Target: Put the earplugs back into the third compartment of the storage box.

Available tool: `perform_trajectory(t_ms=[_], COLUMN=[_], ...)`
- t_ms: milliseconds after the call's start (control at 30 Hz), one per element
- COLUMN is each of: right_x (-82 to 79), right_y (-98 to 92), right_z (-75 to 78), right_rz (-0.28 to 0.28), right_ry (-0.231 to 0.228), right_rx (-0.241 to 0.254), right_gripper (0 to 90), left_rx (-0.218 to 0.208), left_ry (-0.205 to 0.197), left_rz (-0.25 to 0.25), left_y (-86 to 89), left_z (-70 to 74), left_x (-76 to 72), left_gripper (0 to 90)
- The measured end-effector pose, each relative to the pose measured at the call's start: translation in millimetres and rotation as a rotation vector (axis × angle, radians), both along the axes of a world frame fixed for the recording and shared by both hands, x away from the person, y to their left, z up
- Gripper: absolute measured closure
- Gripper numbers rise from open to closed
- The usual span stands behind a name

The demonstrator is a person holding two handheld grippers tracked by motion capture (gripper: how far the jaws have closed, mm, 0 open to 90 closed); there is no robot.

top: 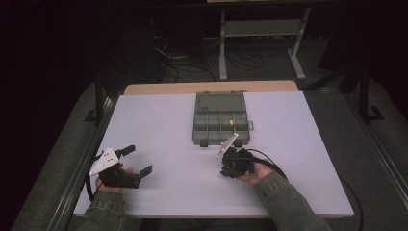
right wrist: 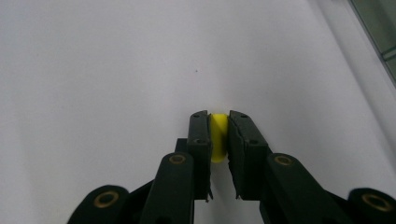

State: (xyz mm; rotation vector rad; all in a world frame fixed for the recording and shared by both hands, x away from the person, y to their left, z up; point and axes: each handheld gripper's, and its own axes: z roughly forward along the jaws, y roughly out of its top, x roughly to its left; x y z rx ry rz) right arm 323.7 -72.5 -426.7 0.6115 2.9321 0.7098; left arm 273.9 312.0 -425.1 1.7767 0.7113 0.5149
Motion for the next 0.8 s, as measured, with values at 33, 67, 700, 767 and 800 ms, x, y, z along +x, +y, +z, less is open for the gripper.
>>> perform_trajectory(t_ms=[33,67,700,767,800], right_x=[0.0,0.4,1.5,2.4,2.6], right_y=[0.0,-0.4,-5.3,-6.4,-6.8], right_z=[0.0,0.2,16.5,19.4,21.0], right_rz=[0.000,0.001,0.004,0.005,0.004], right_ry=[0.002,0.007,0.021,0.018,0.018], right_rx=[0.001,0.004,0.074,0.084,0.085], right_gripper=[78.3,78.4,78.6,78.7,78.6], left_rx=[0.000,0.000,0.004,0.005,0.003], left_ry=[0.000,0.000,0.000,0.000,0.000], left_rz=[0.000,0.000,0.002,0.002,0.003], left_y=[0.0,0.1,0.0,-0.1,-0.1], left_z=[0.0,0.1,0.2,0.1,0.1], left_x=[0.0,-0.1,-0.4,-0.5,-0.6], left_gripper=[0.0,0.0,0.0,0.0,0.0])
